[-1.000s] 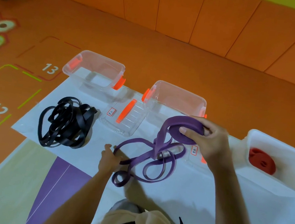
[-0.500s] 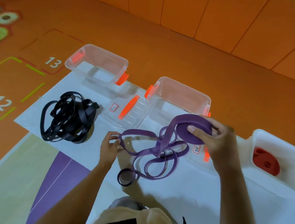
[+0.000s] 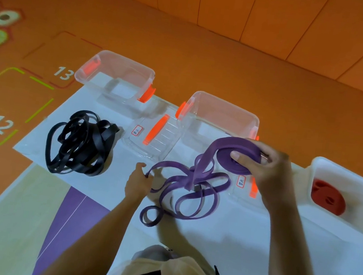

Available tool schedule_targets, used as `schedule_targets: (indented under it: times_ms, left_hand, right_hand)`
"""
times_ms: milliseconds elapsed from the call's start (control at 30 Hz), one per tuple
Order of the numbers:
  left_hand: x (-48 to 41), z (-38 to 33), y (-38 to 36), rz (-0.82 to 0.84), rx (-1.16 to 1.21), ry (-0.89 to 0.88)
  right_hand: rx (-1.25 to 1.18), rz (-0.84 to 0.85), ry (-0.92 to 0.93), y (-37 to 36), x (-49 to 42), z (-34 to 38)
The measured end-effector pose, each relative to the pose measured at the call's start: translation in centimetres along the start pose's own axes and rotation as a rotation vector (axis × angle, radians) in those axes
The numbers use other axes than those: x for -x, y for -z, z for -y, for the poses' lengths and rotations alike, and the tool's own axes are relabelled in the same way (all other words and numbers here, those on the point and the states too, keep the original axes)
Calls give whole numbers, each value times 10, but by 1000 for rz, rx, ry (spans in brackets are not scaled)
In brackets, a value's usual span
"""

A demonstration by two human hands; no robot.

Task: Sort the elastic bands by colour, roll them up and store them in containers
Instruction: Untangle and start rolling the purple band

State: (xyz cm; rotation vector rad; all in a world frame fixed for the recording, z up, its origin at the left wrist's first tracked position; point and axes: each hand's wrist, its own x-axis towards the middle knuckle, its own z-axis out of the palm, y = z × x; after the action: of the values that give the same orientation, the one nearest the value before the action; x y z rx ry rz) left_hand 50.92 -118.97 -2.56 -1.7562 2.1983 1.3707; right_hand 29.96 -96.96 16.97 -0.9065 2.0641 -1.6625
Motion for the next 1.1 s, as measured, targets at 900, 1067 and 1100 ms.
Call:
schedule_targets:
  times_ms: [900,1067,1100]
  left_hand:
    - [-12,-92,-62,188,-926,-768]
    - [-1,-82,-62,262,-917,-759]
    - [0,-81,-63,249,-932,-745]
  right_hand:
    - [96,-125,-88,35,19,-19]
    - [125,-131,-101,35,19,-16]
    - [135,-131,-109,33,20,-17]
